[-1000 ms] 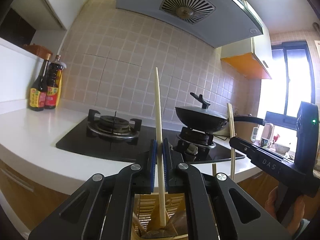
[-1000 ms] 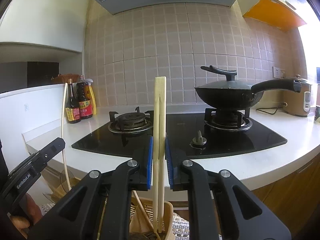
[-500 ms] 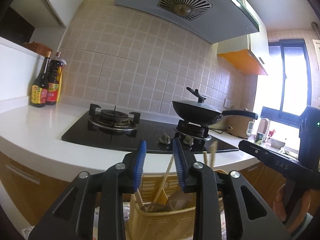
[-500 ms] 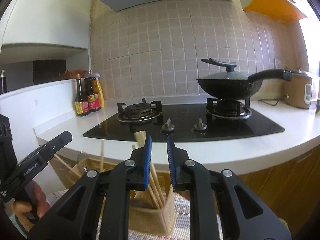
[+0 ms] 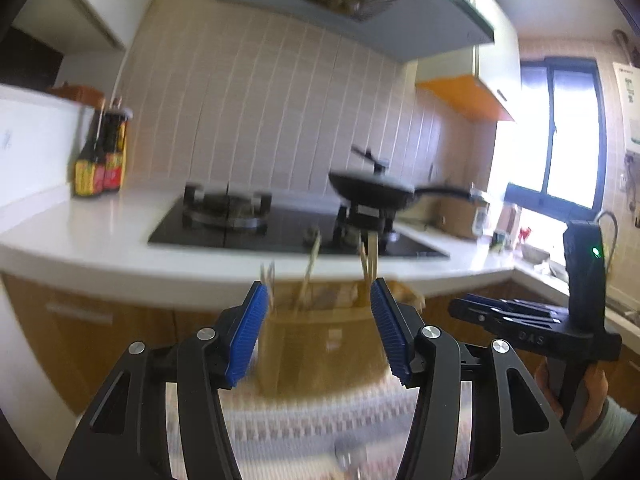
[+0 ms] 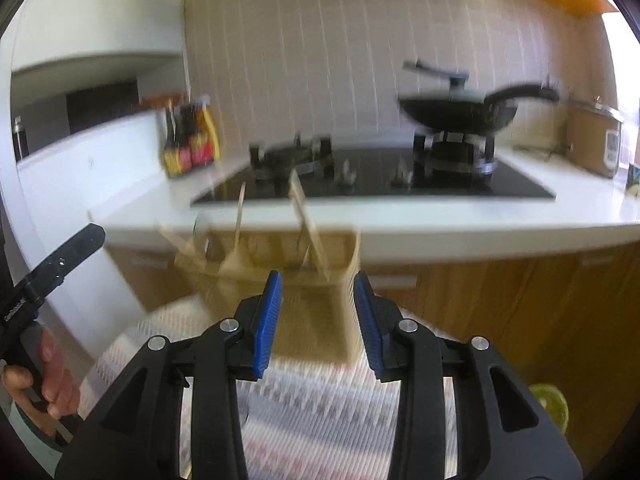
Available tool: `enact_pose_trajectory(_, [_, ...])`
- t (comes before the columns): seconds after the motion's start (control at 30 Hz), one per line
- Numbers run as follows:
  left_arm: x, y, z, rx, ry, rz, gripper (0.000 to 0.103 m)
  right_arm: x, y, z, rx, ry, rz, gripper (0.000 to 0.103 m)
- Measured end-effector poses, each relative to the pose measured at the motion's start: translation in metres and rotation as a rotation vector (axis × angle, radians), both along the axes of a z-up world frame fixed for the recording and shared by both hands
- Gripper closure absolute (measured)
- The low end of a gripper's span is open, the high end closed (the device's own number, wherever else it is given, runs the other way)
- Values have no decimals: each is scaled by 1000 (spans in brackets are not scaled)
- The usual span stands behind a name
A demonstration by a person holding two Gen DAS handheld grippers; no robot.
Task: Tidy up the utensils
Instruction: 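Grasp the clear spoon with the right tool while the left grasps the last chopstick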
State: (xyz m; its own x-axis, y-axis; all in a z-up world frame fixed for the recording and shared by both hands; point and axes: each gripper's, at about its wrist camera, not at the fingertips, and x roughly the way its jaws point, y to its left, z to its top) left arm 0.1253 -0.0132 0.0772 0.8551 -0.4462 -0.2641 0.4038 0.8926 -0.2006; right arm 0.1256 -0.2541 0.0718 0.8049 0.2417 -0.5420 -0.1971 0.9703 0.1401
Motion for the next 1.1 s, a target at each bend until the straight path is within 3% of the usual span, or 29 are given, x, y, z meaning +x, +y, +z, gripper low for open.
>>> enact_pose_trajectory(0.13, [-16,5,-23,32,138,-31,51,3,24,-25,19,212,82,69])
enact_pose_trajectory(0.3, [-43,4,-60,115,272,-59,51,0,45,-70,149,421,185,69])
enact_pose_trajectory(0.43, [-60,2,-85,165,368,-101,51,-11,53,-93,187,461,177,69])
enact_pose_trajectory(0.67, [-78,-7,-112,175,491,-180,51,-14,63,-112,188,506,132,69])
enact_pose_trajectory(0.8, [-85,-10,-127,158,547,-191,51,-14,81,-115,138,482,121,74])
enact_pose_trajectory(1.1, [-105,-18,-146,195,569,-175,59,-14,116,-132,-22,446,103,80])
